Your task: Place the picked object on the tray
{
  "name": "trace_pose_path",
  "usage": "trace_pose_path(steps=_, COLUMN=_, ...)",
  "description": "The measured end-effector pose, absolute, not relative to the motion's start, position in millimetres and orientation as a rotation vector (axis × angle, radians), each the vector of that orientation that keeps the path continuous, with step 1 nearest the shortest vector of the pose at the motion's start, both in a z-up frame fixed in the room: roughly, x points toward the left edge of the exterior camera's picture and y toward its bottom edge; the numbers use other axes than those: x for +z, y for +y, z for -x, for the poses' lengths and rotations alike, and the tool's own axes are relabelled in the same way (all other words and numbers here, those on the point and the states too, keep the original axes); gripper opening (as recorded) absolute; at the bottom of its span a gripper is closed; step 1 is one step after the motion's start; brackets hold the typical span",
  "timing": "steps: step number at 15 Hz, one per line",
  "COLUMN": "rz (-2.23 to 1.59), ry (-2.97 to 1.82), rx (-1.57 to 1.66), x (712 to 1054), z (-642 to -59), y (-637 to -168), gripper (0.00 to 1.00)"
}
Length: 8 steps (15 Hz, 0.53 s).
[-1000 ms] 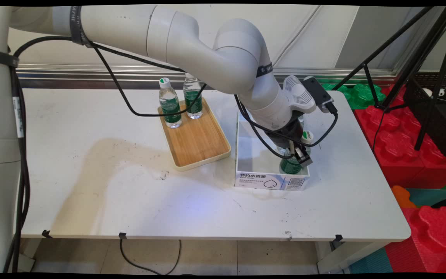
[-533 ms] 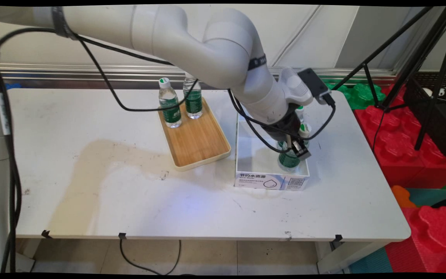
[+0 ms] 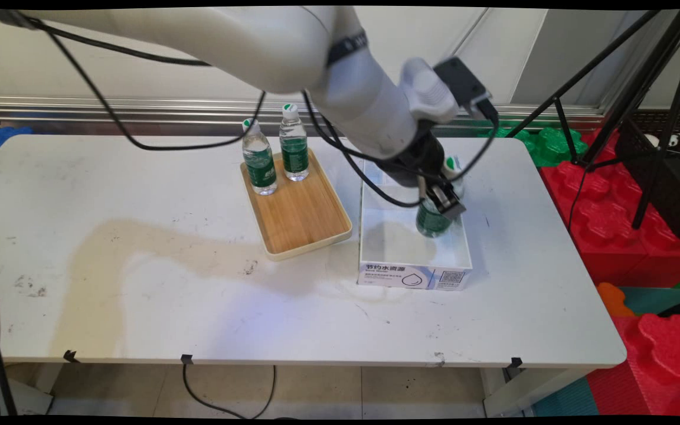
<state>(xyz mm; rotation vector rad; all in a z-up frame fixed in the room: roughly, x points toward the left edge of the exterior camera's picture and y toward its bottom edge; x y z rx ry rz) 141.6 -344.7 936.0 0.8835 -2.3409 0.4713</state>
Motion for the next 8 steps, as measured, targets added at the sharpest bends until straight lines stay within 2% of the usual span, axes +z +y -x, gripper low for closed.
trace_pose_path(steps=8, rz=-0.890, ry=-2.297, rx=0.505, x=983.0, z=-195.1, y=-308.1, gripper=0.00)
